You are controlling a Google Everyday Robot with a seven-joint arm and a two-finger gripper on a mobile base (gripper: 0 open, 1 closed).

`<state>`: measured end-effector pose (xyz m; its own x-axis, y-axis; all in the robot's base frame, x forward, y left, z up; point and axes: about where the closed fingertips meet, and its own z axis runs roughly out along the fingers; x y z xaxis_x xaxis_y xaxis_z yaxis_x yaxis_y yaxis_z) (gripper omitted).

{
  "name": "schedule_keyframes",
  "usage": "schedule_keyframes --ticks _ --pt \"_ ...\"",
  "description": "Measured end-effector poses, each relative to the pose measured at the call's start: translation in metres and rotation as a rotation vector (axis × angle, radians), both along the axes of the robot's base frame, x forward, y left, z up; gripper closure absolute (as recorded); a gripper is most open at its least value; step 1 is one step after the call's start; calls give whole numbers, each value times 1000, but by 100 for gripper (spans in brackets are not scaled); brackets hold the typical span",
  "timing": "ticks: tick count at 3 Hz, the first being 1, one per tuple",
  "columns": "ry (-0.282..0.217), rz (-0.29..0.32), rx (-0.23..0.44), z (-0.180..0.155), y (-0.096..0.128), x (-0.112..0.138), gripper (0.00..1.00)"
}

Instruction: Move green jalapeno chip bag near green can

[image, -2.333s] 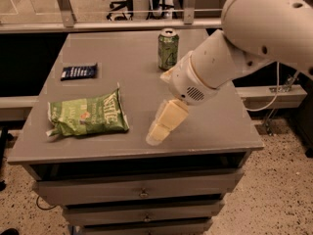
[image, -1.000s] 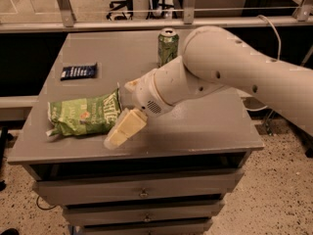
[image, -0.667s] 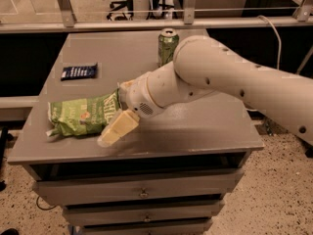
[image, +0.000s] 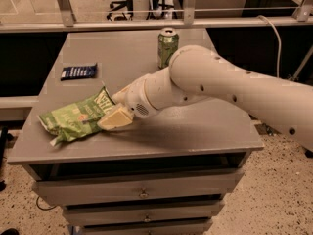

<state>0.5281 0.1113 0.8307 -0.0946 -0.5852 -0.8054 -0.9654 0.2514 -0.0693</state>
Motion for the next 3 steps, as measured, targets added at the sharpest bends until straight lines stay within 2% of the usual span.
schedule_keyframes --ticks 1,2,3 --pt "-9 -28 10 2 -4 4 65" --pt "-37 -63 9 14 -18 7 87" --pt "-111 -161 -40 48 -84 16 100"
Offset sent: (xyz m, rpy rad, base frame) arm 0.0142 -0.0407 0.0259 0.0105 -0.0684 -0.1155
